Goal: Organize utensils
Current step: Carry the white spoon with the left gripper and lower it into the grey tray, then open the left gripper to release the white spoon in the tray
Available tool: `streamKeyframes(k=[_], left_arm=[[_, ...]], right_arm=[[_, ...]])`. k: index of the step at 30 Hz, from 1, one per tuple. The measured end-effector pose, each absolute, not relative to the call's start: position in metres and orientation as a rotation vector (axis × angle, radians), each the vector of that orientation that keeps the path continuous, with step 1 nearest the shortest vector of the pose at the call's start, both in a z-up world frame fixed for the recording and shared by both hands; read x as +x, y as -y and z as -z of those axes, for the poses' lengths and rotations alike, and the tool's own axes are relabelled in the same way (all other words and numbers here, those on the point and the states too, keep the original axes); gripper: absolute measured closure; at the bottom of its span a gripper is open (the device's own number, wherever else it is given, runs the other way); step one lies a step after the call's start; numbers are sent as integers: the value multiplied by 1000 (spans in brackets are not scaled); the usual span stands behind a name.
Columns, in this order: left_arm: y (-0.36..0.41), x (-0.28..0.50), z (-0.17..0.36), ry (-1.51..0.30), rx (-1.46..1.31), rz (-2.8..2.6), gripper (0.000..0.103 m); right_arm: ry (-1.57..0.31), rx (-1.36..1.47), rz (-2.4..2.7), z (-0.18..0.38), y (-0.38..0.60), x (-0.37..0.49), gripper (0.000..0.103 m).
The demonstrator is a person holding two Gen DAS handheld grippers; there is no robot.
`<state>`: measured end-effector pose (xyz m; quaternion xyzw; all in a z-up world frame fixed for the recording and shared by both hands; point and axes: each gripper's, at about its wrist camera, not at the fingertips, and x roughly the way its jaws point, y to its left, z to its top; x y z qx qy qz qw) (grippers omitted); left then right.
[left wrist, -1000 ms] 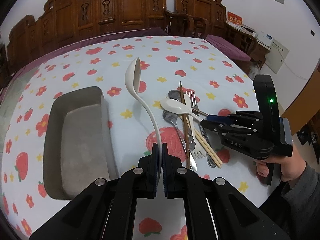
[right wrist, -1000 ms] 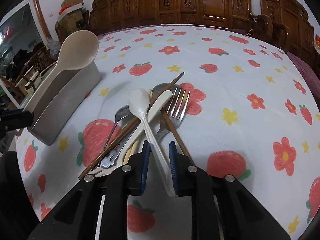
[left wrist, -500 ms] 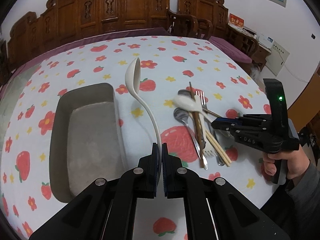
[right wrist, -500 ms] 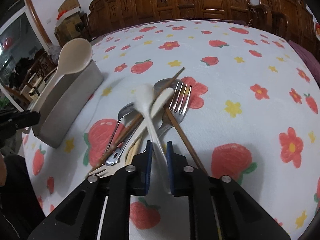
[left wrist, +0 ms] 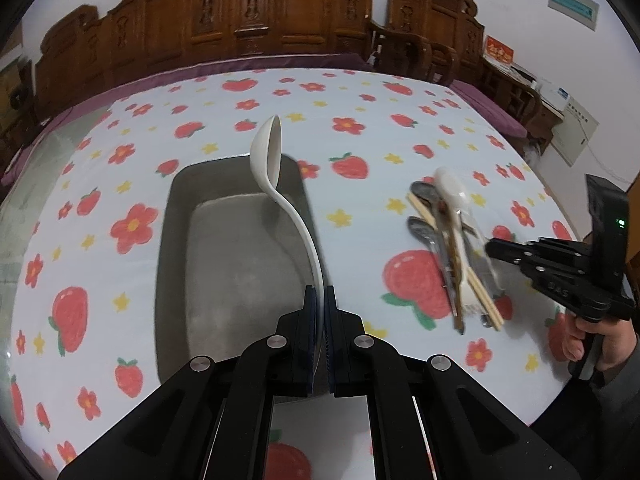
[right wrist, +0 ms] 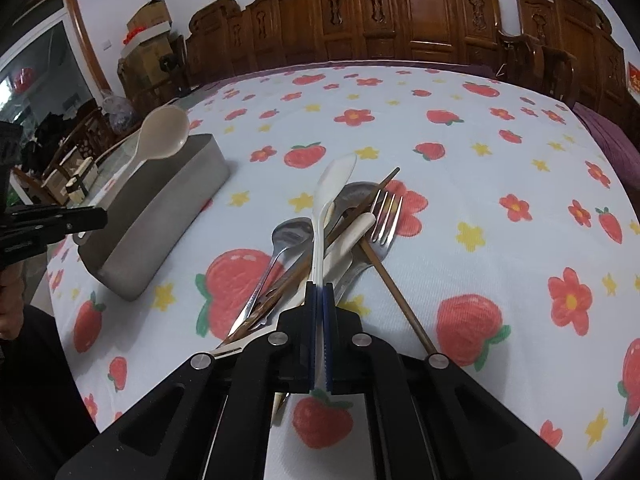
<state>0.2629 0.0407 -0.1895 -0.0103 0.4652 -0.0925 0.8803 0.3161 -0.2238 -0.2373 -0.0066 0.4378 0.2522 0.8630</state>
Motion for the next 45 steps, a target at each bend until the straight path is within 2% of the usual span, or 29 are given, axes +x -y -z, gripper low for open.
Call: streamKeyframes(k=[11,16,18,31,34,35,37,40,42,45], left_arm=[[-60,269,211,-1024,-24,154,100],[-67,269,209,-1003,-36,136,95],[-73,267,205,-986,-55,134,89],[-117,253,176,-867,-80,49,80],[-126,251,170,-844,-82,26,68],[-130,250,168,-833,-82,13,57],[-135,250,165,-823,-83,-6,43],[-145,249,161,-809,-104,-19,35],[-150,247,158,-798,-115,-19,26],[-155,245,154,-780,-121,-25,25]], right_arm=[[-871,-18,-550,213,214,296,99],[-865,-48,-565,200,198,288,99],[-862,-47,-572,195,191,286,99],[-869,-51,-680,176,100,285,99],[-882,-44,-695,178,79,291,99],[-889,-41,-696,180,71,293,99],[-904,-37,-696,184,59,298,99],[-925,-32,-703,191,43,303,99],[-942,-29,-701,197,33,307,99],[-967,-22,-702,206,21,312,99]])
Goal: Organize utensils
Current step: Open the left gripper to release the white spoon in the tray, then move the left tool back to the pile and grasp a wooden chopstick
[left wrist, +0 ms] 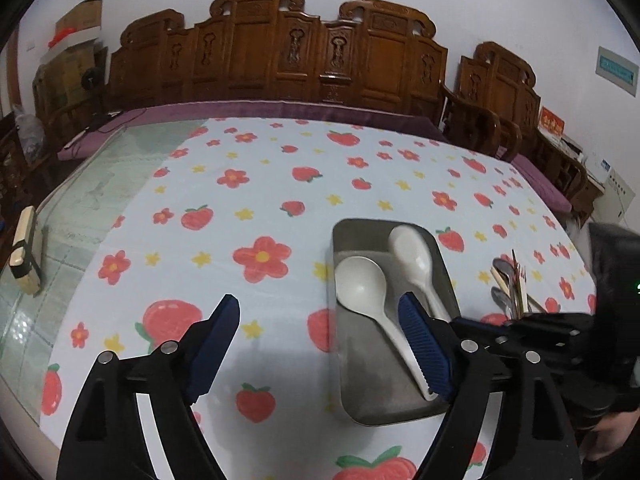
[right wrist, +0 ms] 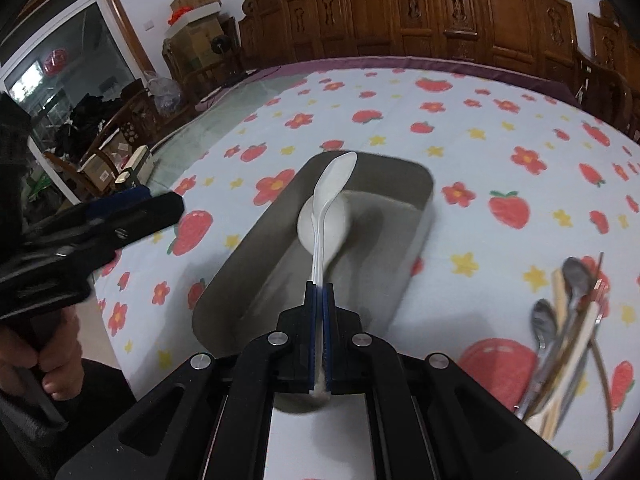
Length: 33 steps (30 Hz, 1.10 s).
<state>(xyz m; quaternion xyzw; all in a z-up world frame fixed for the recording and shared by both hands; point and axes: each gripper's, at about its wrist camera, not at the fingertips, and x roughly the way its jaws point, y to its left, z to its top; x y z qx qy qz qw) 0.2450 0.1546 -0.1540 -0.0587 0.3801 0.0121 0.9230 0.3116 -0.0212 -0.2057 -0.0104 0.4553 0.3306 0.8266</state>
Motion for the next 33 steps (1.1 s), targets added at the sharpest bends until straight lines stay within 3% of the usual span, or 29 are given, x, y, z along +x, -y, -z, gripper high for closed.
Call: streamKeyframes(k=[11,18,21,24,33], left_arm=[[-149,244,153,-776,-118,-17,24],[-118,238,151,-755,-83,22,24],[-98,236,148,-737,-70,67,24],[-74,232,147,-728,-60,123,24],[-24,228,157,-749,-38,234,24]], right_arm=[[-973,10,-761,215,16,310,97],[-864,-41,-689,185,74,297,97],[-827,-61,-634,174,109,292,89],[-805,-91,-578,167,141,286,87],[-803,-113,-434,180,209,270,87]])
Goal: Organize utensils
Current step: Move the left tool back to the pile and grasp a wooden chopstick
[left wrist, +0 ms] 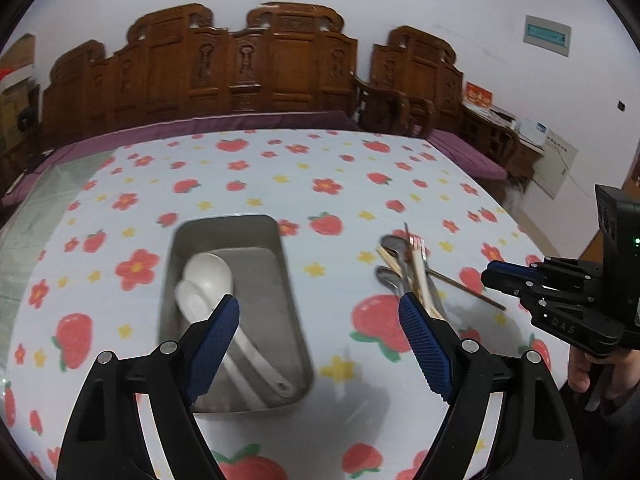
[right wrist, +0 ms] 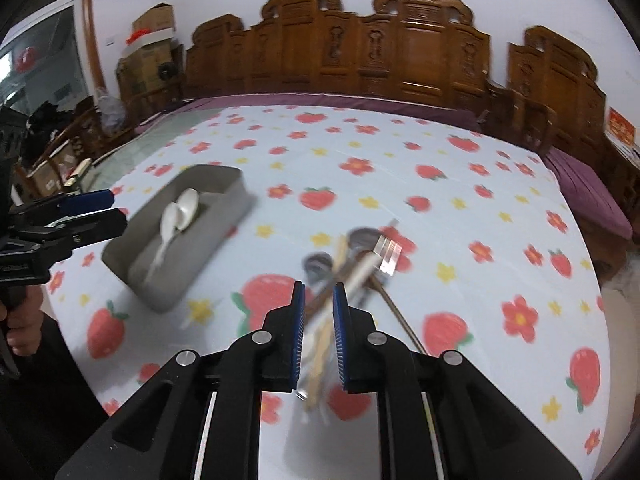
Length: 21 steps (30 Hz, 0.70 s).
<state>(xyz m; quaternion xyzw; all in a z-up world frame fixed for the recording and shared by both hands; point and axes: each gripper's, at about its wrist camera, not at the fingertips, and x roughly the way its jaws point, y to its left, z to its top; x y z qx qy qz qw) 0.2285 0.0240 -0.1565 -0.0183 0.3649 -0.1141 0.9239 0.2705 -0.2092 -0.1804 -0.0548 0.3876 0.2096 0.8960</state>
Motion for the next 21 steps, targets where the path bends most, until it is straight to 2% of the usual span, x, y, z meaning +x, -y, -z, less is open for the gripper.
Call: streamKeyframes(k=[3,7,15,21], left_arm=[[-11,229,163,-765,-29,263,28],[9,228,173,-791,-9,307,33],[45,229,203,-847,54,381,46],[63,237,226,-904,63,419,50]], right_arm=[[-810,-114,-407,190,220,268,87],[-819,-135,-370,206,233,268,75],[-866,-78,-330,238,260,279,74],[-861,-45,-325,239,267,276,74]])
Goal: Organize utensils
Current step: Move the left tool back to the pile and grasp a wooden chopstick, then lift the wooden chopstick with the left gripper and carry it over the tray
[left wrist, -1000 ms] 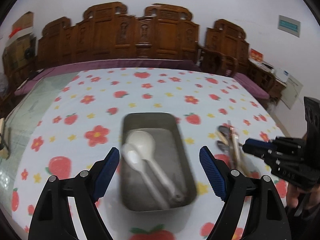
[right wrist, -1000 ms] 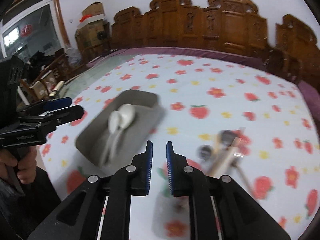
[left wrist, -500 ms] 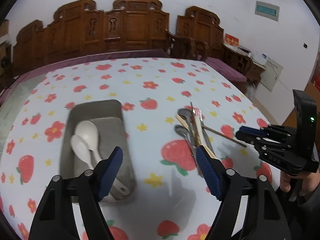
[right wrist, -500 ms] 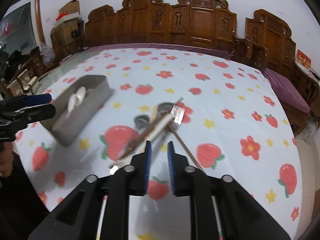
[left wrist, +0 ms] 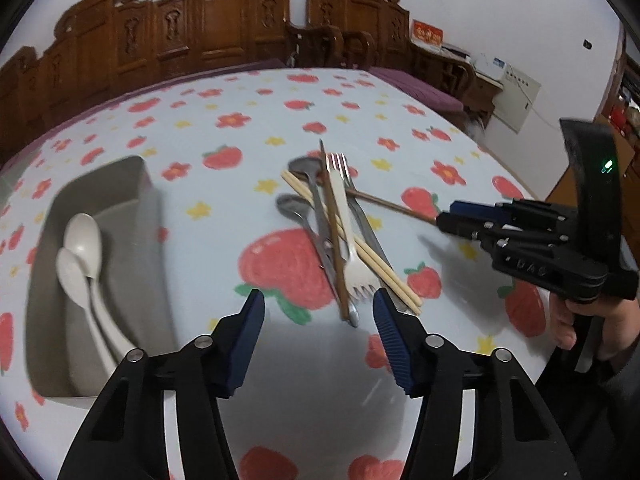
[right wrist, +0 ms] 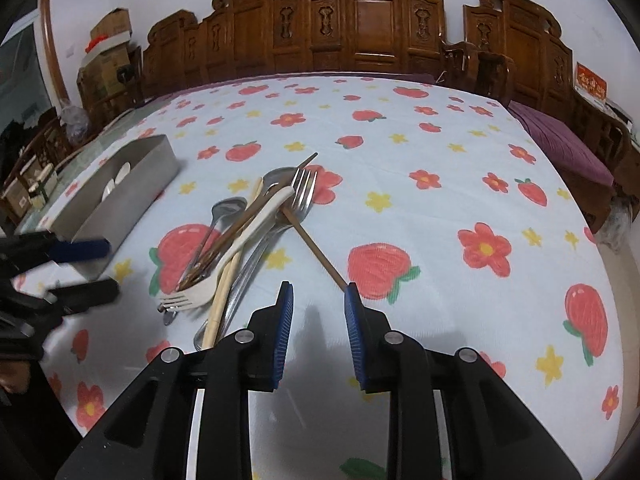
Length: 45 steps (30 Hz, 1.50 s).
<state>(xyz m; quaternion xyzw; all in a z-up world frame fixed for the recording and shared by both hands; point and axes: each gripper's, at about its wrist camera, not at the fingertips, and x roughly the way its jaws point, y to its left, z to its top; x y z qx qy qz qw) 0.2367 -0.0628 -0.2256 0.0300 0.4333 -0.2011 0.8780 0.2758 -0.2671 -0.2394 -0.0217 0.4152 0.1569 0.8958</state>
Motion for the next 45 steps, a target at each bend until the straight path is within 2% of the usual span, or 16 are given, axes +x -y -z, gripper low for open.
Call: streamKeyframes(k=[2,8,13,15,17,45], left_arm=[[68,240,233,-922,58,435,52],[82,248,252,-965,91,438,74],[85,254,258,-975,85,434,80],[85,255,258,-979,77,433,92],[82,254,257,-976,62,436,98],[51,238,217,-893,23,414,98]], right_arm=[[-854,-35,-322,238,268,274,74],[-853,-47,-333,238,264,269,73],[-851,-53,-341,237,261,266,72],[-851,-55,-342,237,260,265,72],[-851,-61,-345,238,258,265,72],[-845,-31,-437,236,223,256,72]])
